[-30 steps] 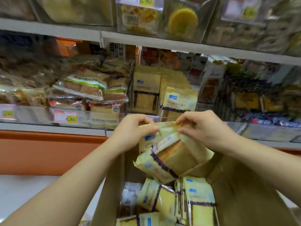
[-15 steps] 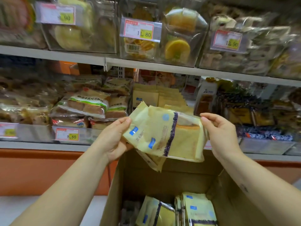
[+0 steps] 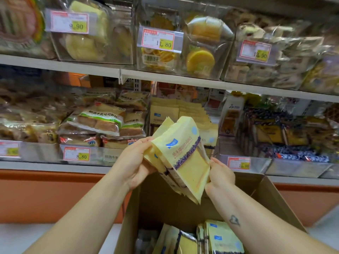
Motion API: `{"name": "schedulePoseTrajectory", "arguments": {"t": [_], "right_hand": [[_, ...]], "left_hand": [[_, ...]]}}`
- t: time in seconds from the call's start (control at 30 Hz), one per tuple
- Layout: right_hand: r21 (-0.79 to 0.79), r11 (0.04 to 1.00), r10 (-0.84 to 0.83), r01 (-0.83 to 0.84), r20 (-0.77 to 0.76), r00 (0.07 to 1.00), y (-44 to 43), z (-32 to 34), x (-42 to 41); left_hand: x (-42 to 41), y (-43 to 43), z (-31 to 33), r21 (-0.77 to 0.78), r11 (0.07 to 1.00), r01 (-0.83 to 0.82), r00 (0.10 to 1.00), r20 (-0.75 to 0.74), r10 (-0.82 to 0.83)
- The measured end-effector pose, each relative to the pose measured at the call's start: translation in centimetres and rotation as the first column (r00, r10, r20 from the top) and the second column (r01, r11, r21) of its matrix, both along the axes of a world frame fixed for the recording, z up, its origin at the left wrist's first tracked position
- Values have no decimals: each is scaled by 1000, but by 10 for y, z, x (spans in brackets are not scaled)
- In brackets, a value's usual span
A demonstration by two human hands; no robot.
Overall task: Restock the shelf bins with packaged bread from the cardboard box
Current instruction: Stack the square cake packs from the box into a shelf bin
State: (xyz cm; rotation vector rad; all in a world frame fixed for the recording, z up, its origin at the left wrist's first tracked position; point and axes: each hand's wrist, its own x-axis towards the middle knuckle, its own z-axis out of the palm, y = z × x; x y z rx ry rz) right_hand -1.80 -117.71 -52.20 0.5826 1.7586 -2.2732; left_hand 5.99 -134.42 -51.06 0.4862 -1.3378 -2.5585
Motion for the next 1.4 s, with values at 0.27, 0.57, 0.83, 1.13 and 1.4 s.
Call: {"name": "schedulePoseTrajectory", "arguments": {"t": [0.27, 0.57, 0.83, 1.13, 1.4], "right_hand": [[-92, 996, 29, -19, 100, 995, -6, -5, 4], [-157, 983, -83, 92, 65, 994, -15, 2, 3], [-89, 990, 89, -111, -221, 971, -30, 21, 14], [830, 539, 841, 142, -539, -42, -3, 99, -12], [822, 157, 985, 548, -87, -151, -31, 121, -18]], "left_hand": [[7, 7, 7, -4, 997, 73, 997, 21, -73], [14, 29, 13, -400, 915, 60, 981, -145, -128], [14, 32, 7, -634, 661, -400, 912, -343, 223], [22, -5, 17, -858, 233, -457, 888, -453, 73], [14, -13, 22, -884, -49, -466, 885, -464, -35]]}}
